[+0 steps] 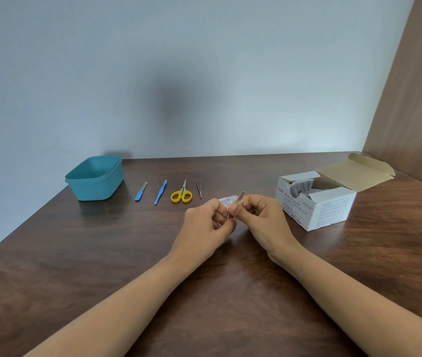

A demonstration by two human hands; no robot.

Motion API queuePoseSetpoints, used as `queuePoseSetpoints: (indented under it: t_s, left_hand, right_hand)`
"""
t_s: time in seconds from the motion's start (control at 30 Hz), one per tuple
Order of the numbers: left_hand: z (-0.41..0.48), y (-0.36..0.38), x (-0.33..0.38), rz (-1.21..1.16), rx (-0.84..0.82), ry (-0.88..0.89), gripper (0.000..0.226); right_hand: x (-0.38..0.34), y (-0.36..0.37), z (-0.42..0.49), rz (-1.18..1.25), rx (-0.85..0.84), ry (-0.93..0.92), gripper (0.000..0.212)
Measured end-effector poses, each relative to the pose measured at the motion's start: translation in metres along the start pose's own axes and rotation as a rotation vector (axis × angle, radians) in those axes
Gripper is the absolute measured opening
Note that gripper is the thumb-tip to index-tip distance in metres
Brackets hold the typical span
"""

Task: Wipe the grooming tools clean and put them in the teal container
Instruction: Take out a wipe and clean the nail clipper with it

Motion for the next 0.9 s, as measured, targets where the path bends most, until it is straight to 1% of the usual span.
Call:
queuePoseSetpoints:
  t_s: [0.1, 0.2, 0.33, 0.43, 0.53, 0.63, 0.7, 0.77, 0.9]
  left_hand:
    - [-0.0007, 0.0002, 0.0005, 0.003, -0.006, 0.003, 0.008]
    - [-0.0005, 0.0001, 0.0002, 0.015, -0.016, 0.004, 0.007]
    - [-0.0001, 0.0003, 0.0004, 0.019, -0.021, 0.008, 0.007]
    - [-0.0009, 0.0014, 0.0021, 0.021, -0.040, 0.013, 0.006]
    - [-0.0007, 0.0014, 0.0021, 0.017, -0.035, 0.015, 0.008]
    - [-0.0001, 0.0011, 0.0016, 0.001, -0.023, 0.009, 0.010]
    - [0.0001, 0.0011, 0.0014, 0.005, -0.025, 0.006, 0.010]
    - [-0.0001, 0.0014, 0.0014, 0.008, -0.033, 0.004, 0.010]
    - [-0.0005, 0.0014, 0.0016, 0.019, -0.044, -0.003, 0.009]
  right_hand:
    - [0.0012, -0.0001, 0.0003, -0.002, -0.012, -0.007, 0.026]
    - [0.0018, -0.0011, 0.0004, 0.022, -0.019, -0.001, 0.020]
    - [0.0024, -0.0023, 0.0000, 0.100, 0.005, 0.069, 0.011]
    - [0.0033, -0.0020, -0.0002, 0.095, 0.024, 0.091, 0.019]
    - [0.0016, -0.0014, -0.0012, 0.066, 0.031, 0.083, 0.020]
    - [0.0013, -0.0020, -0.0004, 0.060, 0.023, 0.060, 0.032]
    - [0.0026, -0.0023, 0.0007, 0.078, 0.009, 0.054, 0.037]
    - [0.0036, -0.0021, 0.0015, 0.109, -0.008, 0.058, 0.033]
    - [0.0013, -0.0013, 0.0009, 0.165, -0.045, 0.094, 0.016]
Point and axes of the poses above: each hand's wrist, its own z-axis towards the middle knuckle, its own y-axis out of the palm, x = y × z, the point moved 4 cm from there along z, towards the middle knuckle, and after that the axes turned 3 degrees about y, right-handed, at the moved point
